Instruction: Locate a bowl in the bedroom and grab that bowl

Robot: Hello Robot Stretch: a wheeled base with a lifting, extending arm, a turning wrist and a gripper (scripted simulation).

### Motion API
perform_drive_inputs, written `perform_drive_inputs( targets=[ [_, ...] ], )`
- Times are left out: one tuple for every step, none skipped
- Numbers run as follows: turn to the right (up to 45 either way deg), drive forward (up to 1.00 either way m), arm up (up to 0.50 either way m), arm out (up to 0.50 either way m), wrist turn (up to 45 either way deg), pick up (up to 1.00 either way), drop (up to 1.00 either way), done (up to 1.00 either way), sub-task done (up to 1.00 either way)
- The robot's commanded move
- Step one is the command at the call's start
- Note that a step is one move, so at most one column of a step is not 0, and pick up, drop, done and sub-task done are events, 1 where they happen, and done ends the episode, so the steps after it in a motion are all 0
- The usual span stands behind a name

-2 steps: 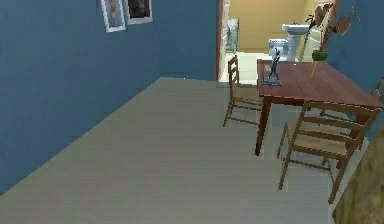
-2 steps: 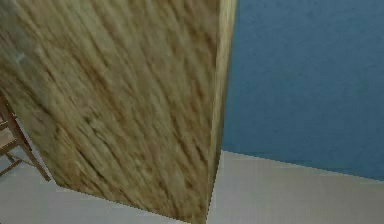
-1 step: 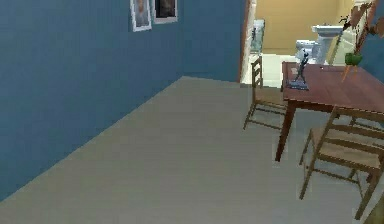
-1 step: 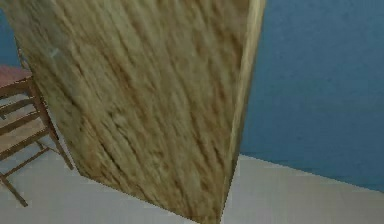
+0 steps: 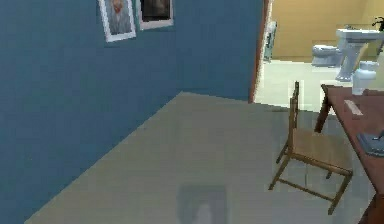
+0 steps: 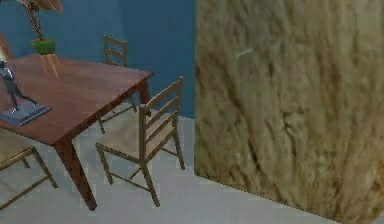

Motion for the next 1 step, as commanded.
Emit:
perform_drive_inputs(
  targets=[
    [0.0,1.0,0.0,0.0,0.0,0.0,0.0,0.0,0.0]
  ],
)
